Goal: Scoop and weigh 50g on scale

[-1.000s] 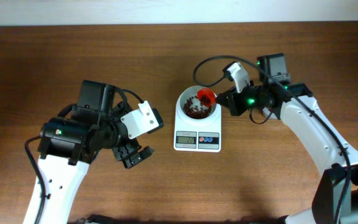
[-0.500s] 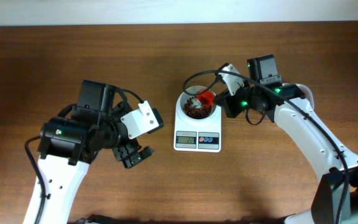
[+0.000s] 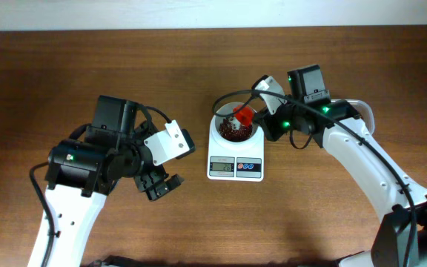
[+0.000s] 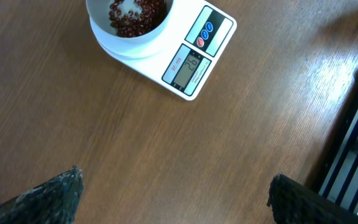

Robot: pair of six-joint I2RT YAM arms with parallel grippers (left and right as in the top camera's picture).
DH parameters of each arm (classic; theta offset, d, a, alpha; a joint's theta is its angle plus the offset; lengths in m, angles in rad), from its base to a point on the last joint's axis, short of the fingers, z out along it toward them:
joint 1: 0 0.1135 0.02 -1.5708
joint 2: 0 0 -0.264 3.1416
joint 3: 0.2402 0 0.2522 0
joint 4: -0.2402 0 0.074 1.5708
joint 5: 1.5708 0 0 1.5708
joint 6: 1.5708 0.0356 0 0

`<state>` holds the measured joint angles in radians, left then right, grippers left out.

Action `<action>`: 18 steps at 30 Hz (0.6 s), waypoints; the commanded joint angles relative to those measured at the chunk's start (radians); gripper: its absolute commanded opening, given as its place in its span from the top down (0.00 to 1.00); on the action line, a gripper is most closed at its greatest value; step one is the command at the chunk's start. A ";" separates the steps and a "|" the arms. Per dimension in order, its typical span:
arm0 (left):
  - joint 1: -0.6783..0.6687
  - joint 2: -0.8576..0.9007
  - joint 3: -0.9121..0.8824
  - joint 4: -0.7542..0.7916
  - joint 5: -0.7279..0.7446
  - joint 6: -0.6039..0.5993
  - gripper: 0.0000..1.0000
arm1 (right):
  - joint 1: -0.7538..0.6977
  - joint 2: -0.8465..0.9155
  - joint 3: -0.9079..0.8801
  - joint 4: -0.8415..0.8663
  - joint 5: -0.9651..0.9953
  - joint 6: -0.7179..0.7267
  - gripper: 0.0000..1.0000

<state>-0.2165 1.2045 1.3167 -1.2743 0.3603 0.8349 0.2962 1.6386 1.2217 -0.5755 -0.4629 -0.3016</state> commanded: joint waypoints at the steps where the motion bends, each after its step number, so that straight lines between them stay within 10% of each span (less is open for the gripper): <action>1: 0.003 0.004 0.007 0.001 0.018 0.016 0.01 | 0.007 -0.031 0.025 0.015 0.122 0.072 0.96; 3: 0.003 0.004 0.007 0.001 0.018 0.016 0.01 | 0.007 -0.037 0.027 -0.011 -0.079 -0.054 0.96; 18: 0.003 0.004 0.007 0.001 0.018 0.016 0.01 | 0.091 -0.047 0.046 -0.011 0.194 -0.034 0.96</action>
<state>-0.2165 1.2045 1.3167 -1.2743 0.3603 0.8349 0.3576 1.6196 1.2335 -0.5842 -0.3668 -0.3042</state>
